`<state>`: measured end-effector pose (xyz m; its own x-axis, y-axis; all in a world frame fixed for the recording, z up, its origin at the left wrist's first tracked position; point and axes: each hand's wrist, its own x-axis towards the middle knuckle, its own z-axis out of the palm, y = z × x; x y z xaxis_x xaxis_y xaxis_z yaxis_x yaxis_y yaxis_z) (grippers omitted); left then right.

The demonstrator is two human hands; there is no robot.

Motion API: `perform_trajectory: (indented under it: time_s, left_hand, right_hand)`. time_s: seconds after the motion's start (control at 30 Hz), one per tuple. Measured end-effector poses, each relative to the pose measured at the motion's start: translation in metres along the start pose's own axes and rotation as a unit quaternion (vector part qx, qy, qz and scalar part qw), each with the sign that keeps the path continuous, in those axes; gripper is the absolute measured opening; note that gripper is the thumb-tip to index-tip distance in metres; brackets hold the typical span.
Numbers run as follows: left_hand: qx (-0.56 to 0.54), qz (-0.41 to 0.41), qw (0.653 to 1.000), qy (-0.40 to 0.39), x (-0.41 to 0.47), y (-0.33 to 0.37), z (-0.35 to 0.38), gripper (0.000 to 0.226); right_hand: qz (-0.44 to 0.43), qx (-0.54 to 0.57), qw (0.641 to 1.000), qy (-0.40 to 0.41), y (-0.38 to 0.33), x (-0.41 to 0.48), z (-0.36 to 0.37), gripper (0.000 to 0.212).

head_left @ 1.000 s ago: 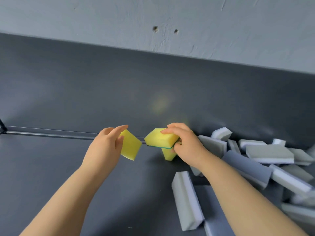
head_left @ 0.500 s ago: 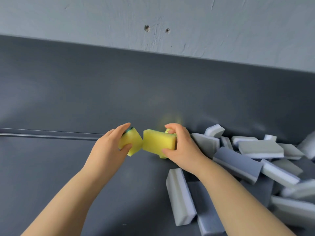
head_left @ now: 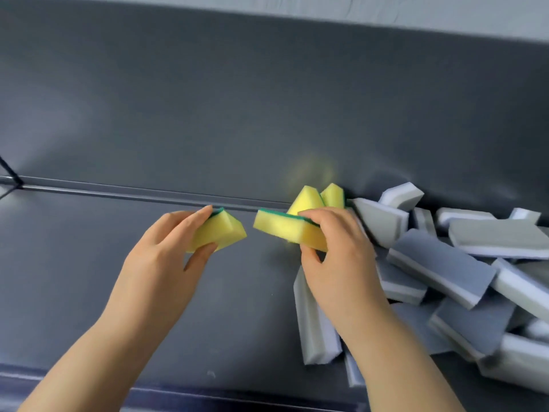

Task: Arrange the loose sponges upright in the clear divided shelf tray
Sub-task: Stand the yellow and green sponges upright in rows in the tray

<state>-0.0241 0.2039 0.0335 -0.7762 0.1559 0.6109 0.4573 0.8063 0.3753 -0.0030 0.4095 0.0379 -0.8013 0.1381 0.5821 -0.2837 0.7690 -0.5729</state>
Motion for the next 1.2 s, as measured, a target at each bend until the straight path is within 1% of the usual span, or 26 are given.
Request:
perform_trajectory:
  time_s: [0.1,0.2,0.37,0.47,0.57,0.7,0.77,0.97,1.1,1.2]
  left_hand:
    - [0.021,0.007,1.000,0.021,-0.004,0.002,-0.014,0.041]
    - [0.036,0.004,0.999,0.036,-0.014,-0.011,-0.034,0.037]
    - [0.045,0.003,0.997,0.067,-0.052,-0.055,-0.088,0.030]
    - [0.046,-0.005,0.997,0.067,-0.083,-0.097,-0.132,0.033]
    - [0.052,-0.023,0.996,0.069,-0.122,-0.148,-0.186,0.036]
    - [0.065,-0.047,0.993,0.083,-0.177,-0.213,-0.250,0.038]
    - [0.071,-0.064,0.991,0.089,-0.196,-0.240,-0.276,0.040]
    - [0.083,-0.089,0.986,0.118,-0.218,-0.303,-0.329,0.042]
    - [0.077,-0.110,0.979,0.152,-0.214,-0.342,-0.342,0.039]
    - [0.086,-0.115,0.975,0.168,-0.199,-0.379,-0.349,0.038]
  right_hand:
    - [-0.001,0.034,0.999,0.001,-0.008,-0.009,0.007,0.037]
    - [0.006,0.069,0.998,-0.009,-0.025,-0.023,0.021,0.036]
    - [-0.033,0.050,0.997,-0.037,-0.076,-0.052,0.053,0.041]
    - [-0.064,0.049,0.996,-0.047,-0.126,-0.072,0.083,0.045]
    - [-0.097,0.074,0.991,-0.046,-0.194,-0.103,0.124,0.042]
    - [-0.122,0.113,0.982,-0.095,-0.272,-0.141,0.183,0.042]
    - [-0.131,0.115,0.978,-0.112,-0.302,-0.150,0.205,0.042]
    - [-0.132,0.139,0.973,-0.125,-0.366,-0.143,0.250,0.041]
    - [-0.144,0.150,0.969,-0.136,-0.396,-0.127,0.289,0.040]
    - [-0.129,0.171,0.965,-0.153,-0.416,-0.108,0.323,0.040]
